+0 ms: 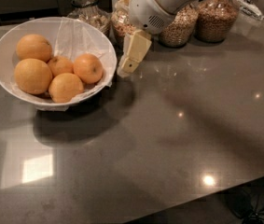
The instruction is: Pick orange from white bowl
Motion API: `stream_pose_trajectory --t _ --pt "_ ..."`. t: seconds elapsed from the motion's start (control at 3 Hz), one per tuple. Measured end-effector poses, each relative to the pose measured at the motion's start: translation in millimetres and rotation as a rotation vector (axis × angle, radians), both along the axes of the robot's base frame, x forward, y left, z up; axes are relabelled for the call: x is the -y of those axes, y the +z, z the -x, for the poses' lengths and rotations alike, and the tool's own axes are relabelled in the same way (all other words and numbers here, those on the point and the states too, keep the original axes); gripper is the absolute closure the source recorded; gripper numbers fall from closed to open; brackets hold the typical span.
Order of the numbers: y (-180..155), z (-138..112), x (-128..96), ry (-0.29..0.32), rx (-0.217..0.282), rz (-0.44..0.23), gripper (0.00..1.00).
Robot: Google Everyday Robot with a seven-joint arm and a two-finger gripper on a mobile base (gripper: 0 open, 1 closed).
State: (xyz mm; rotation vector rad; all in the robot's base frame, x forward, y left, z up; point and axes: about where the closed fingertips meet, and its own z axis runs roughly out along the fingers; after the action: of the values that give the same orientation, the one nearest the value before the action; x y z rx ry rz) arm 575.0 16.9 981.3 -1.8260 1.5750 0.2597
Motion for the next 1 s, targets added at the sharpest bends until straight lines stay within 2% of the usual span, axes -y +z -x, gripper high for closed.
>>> stream_pose_trajectory --t 0.33,0.67,1.0 --pt "-10.6 -3.2 -4.3 -0.014 -0.017 -0.033 0.00" --pt "-28.5 -11.8 -17.7 -0.006 -0.037 -0.036 0.11" --pt "-37.7 -19.4 -28.9 0.011 -0.037 -0.012 0.16"
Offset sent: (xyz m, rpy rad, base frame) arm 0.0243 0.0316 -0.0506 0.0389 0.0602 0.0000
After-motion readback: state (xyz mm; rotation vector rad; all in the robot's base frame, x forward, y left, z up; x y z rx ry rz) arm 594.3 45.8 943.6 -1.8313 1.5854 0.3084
